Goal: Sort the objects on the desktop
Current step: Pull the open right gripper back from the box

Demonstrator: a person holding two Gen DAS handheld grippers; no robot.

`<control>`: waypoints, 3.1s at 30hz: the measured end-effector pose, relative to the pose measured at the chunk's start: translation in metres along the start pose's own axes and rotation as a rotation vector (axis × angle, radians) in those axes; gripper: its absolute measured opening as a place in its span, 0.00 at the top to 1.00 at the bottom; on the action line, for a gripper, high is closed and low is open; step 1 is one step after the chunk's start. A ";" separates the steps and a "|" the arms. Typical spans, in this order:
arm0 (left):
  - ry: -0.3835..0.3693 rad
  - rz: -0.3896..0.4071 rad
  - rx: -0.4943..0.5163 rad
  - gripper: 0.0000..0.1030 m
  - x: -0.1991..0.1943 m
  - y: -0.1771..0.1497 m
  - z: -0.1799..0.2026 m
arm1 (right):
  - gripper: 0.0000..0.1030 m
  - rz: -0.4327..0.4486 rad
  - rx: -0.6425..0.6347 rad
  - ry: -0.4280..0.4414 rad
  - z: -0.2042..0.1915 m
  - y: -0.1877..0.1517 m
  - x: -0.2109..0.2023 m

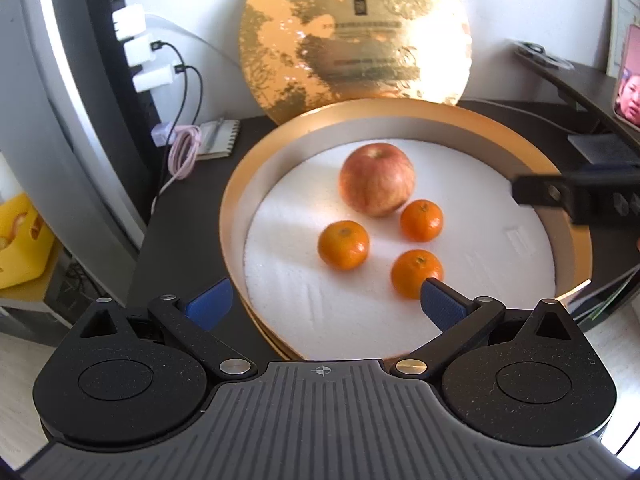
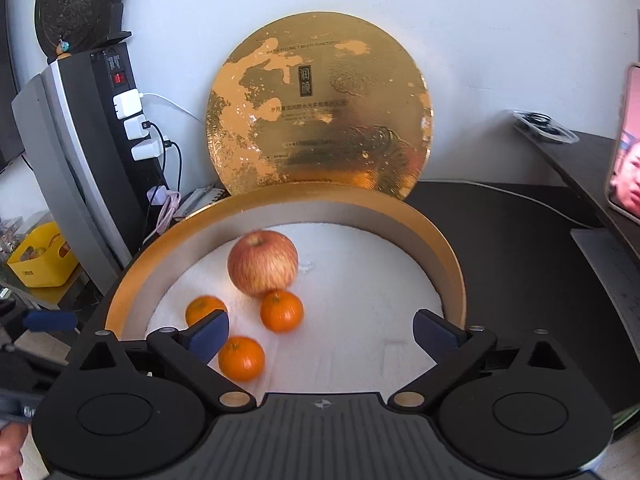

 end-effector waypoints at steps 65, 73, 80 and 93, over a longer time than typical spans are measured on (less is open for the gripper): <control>-0.001 0.009 -0.010 0.00 -0.006 -0.002 0.003 | 0.01 0.022 0.091 -0.007 0.018 -0.025 -0.013; -0.017 0.008 -0.006 0.00 -0.001 0.003 0.002 | 0.01 0.029 0.103 -0.005 0.023 -0.021 -0.010; -0.028 0.003 0.003 0.00 0.002 0.006 0.005 | 0.01 0.032 0.105 -0.004 0.024 -0.020 -0.010; -0.099 0.002 0.032 0.00 0.002 0.008 0.002 | 0.01 0.047 0.076 -0.021 0.030 -0.017 -0.014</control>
Point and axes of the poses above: each gripper's, at about its wrist camera, not at the fingertips, and x roughly the way its jaws point, z to its right, y to its top, the point moved 3 cm from there along x, roughly the way its jaws point, and after that the axes turned 11 degrees about -z, right-handed, at the moved point
